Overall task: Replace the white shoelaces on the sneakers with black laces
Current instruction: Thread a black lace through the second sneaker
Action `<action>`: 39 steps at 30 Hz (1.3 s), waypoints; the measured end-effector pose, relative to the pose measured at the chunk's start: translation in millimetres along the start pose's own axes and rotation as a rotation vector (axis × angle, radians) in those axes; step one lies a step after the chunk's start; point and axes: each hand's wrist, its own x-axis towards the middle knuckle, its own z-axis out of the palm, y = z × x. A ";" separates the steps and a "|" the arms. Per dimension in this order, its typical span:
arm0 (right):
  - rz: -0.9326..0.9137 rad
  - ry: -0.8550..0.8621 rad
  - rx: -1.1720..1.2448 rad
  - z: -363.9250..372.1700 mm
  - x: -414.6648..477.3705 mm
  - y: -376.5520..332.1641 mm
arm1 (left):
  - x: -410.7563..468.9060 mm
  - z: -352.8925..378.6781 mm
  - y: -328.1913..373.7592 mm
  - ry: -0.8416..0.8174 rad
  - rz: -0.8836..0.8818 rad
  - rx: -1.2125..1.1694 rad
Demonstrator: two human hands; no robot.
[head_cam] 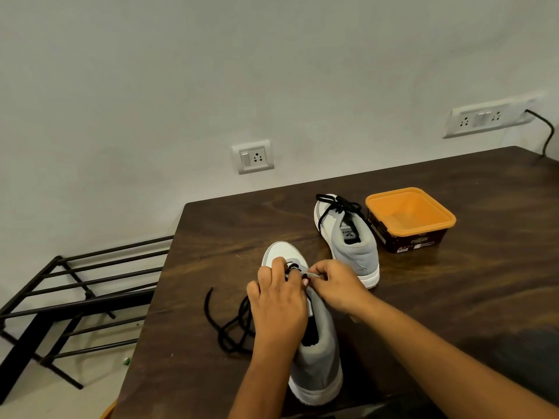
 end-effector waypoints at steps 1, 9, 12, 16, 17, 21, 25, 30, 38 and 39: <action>-0.006 0.004 -0.012 0.7 0.1 0.9 | -0.4 -0.1 0.3 -0.007 -0.001 0.009; -0.037 0.028 -0.016 1.6 -0.2 0.9 | 4.5 -11.2 1.8 -0.041 -0.097 -0.040; -0.038 0.022 -0.010 0.9 -1.4 0.0 | 5.2 -12.8 1.2 -0.056 -0.090 -0.047; -0.042 0.014 0.007 0.0 -2.7 -1.3 | 3.9 -7.7 1.5 -0.050 -0.048 -0.064; -0.043 0.013 0.013 0.1 -2.8 -1.5 | 3.4 -6.4 1.4 -0.050 -0.033 -0.067; -0.038 0.012 0.022 0.7 -2.8 -1.3 | 3.1 -6.1 1.9 -0.070 -0.041 -0.061; -0.041 0.030 0.015 2.3 -2.2 1.1 | 3.4 -4.5 2.5 -0.099 -0.046 -0.052; -0.079 0.027 -0.045 1.9 -1.3 2.8 | 2.8 -1.4 2.4 -0.053 0.005 -0.004; -0.227 -0.048 -0.109 -2.3 2.0 4.5 | 2.4 3.6 0.4 -0.060 -0.083 -0.087; -0.217 -0.057 -0.078 -3.3 2.7 4.5 | 2.5 4.5 0.4 -0.069 -0.115 -0.130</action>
